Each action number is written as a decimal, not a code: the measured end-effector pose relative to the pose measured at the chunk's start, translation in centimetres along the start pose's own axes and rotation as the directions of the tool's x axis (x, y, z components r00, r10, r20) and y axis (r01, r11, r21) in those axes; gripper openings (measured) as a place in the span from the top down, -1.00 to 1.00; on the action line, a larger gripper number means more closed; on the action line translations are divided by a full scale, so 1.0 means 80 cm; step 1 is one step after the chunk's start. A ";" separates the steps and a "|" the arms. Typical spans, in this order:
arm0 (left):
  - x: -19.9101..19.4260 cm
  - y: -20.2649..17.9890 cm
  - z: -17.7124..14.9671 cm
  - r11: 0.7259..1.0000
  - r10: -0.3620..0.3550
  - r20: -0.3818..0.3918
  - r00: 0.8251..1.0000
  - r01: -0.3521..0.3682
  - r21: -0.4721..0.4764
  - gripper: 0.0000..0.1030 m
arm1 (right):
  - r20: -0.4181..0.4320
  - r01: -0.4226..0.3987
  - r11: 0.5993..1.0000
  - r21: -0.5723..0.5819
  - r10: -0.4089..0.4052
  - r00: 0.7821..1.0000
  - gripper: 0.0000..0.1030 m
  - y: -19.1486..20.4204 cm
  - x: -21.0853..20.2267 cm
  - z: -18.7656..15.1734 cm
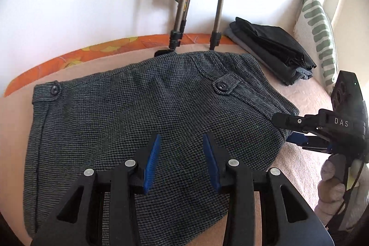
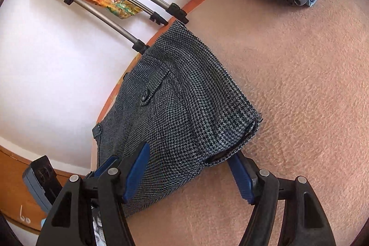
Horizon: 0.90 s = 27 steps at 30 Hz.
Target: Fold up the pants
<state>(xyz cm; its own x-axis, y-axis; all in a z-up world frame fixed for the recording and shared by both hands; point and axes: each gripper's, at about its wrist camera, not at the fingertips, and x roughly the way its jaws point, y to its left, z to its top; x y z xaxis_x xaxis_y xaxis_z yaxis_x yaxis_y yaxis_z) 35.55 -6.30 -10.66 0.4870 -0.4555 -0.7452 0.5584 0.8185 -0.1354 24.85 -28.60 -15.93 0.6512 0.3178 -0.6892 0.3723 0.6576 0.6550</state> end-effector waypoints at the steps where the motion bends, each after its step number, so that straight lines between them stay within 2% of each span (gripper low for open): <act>1: 0.000 0.004 0.003 0.999 0.033 0.000 0.999 -0.033 0.003 0.29 | 0.016 0.001 1.000 0.005 -0.001 1.000 -0.37 0.001 0.001 0.001; 5: 0.022 0.012 0.007 0.992 0.122 -0.029 0.992 -0.121 0.022 0.29 | 0.065 0.020 0.998 0.055 -0.024 0.998 0.06 -0.001 0.004 0.002; 7: 0.034 0.011 0.006 0.982 0.187 -0.037 0.982 -0.185 0.041 0.29 | 0.079 0.033 0.998 0.057 -0.038 0.996 0.24 0.000 0.006 0.001; 11: 0.056 0.013 -0.005 0.972 0.232 -0.062 0.971 -0.229 0.053 0.29 | 0.101 0.040 0.999 0.018 -0.042 0.994 0.58 0.001 -0.002 0.000; 12: 0.057 0.012 -0.009 0.970 0.238 -0.047 0.970 -0.235 0.061 0.28 | 0.107 0.041 0.999 0.004 -0.041 0.993 0.64 0.003 -0.005 0.000; 16: 0.043 0.011 -0.009 0.961 0.272 -0.024 0.962 -0.270 0.058 0.29 | 0.125 0.048 0.997 -0.057 -0.041 0.991 0.69 0.016 -0.012 0.004; 18: 0.022 0.002 -0.010 0.967 0.247 0.030 0.969 -0.248 0.049 0.29 | 0.136 0.061 0.994 -0.090 -0.049 0.990 0.70 0.024 -0.016 0.003; 20: 0.010 -0.012 -0.017 0.969 0.229 0.048 0.972 -0.232 0.082 0.29 | 0.150 0.061 0.991 -0.120 -0.043 0.988 0.72 0.032 -0.021 0.003; 23: 0.022 -0.023 -0.030 0.971 0.211 -0.003 0.977 -0.210 0.111 0.29 | 0.171 0.071 0.983 -0.166 -0.042 0.984 0.73 0.045 -0.028 0.001; 25: 0.033 -0.014 -0.038 0.982 0.176 -0.033 0.984 -0.174 0.070 0.28 | 0.178 0.071 0.980 -0.185 -0.038 0.983 0.74 0.053 -0.031 0.000; 27: 0.034 -0.002 -0.041 0.991 0.137 -0.020 0.990 -0.137 0.013 0.28 | 0.179 0.064 0.977 -0.201 -0.028 0.983 0.75 0.061 -0.035 0.000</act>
<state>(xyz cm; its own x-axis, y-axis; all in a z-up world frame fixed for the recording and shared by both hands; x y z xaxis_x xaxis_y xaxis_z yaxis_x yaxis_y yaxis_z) 34.57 -6.52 -14.77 0.5450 -0.3319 -0.7699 0.4955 0.8683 -0.0236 24.90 -26.27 -10.81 0.7482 0.1719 -0.6408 0.2728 0.8006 0.5334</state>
